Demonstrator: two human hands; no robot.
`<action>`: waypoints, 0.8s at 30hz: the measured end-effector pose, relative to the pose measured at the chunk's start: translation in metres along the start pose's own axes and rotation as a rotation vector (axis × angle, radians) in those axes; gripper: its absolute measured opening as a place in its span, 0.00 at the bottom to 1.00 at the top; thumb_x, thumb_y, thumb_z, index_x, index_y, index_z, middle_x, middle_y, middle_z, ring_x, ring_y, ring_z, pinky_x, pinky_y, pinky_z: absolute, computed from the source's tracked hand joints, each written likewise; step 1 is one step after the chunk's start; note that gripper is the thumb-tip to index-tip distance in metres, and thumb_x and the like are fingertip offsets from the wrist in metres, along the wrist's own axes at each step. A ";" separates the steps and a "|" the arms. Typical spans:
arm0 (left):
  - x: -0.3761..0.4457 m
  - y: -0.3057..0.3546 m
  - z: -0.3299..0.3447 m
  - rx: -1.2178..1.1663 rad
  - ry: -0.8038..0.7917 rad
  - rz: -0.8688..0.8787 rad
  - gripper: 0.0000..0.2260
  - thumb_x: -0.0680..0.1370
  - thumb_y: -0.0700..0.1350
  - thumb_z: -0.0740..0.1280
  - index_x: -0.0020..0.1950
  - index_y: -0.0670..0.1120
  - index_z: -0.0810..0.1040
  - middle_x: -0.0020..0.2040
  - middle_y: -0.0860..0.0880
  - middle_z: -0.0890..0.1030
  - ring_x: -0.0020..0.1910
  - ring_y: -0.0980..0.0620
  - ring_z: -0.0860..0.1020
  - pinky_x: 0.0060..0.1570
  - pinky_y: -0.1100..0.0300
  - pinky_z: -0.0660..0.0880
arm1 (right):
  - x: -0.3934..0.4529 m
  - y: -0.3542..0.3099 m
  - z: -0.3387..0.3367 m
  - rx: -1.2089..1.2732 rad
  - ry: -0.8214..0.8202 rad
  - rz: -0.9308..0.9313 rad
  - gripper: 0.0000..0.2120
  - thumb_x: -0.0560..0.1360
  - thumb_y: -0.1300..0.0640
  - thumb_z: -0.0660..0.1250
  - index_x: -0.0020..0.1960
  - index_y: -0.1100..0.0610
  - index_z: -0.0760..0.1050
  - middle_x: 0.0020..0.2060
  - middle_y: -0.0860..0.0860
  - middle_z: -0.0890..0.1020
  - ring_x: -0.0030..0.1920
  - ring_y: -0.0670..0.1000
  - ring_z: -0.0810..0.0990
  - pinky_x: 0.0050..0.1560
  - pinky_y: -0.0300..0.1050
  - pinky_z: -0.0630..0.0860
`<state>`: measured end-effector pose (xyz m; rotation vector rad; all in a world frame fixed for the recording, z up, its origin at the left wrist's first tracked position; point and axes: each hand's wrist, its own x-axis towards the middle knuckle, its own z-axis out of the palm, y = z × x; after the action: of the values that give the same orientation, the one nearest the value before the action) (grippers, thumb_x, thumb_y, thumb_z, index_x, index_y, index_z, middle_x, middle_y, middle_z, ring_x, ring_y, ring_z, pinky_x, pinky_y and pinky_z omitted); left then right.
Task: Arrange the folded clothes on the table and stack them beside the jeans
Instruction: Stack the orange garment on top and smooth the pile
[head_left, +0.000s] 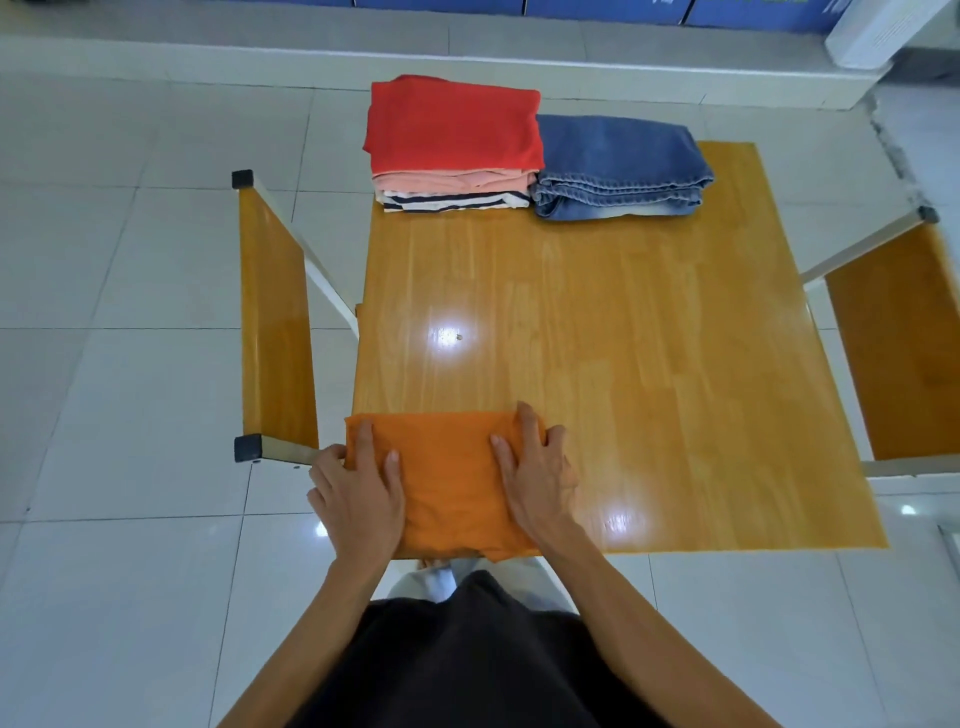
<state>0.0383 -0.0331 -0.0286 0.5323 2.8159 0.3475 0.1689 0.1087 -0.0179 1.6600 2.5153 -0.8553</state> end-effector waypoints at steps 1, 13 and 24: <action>0.000 0.001 0.000 0.015 0.002 0.027 0.24 0.82 0.59 0.56 0.76 0.52 0.63 0.63 0.39 0.69 0.61 0.40 0.70 0.58 0.43 0.70 | 0.000 0.001 -0.001 0.008 0.006 -0.009 0.27 0.81 0.35 0.53 0.77 0.43 0.58 0.57 0.54 0.69 0.43 0.56 0.79 0.43 0.50 0.77; 0.017 0.002 -0.015 -0.222 -0.219 0.026 0.24 0.82 0.62 0.51 0.76 0.55 0.61 0.65 0.39 0.71 0.60 0.39 0.76 0.60 0.42 0.74 | -0.011 0.010 -0.004 0.026 0.029 -0.037 0.24 0.83 0.40 0.53 0.78 0.43 0.61 0.53 0.52 0.65 0.40 0.51 0.73 0.42 0.47 0.77; 0.101 0.037 -0.052 -0.396 -0.149 0.230 0.17 0.84 0.57 0.53 0.68 0.58 0.75 0.58 0.46 0.80 0.58 0.48 0.76 0.60 0.54 0.72 | 0.074 -0.027 -0.051 0.199 0.103 -0.168 0.19 0.83 0.48 0.59 0.73 0.47 0.71 0.54 0.54 0.69 0.46 0.52 0.72 0.53 0.50 0.77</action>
<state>-0.0555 0.0293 0.0099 0.7527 2.4538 0.8498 0.1276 0.1861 0.0158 1.5994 2.7528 -1.0941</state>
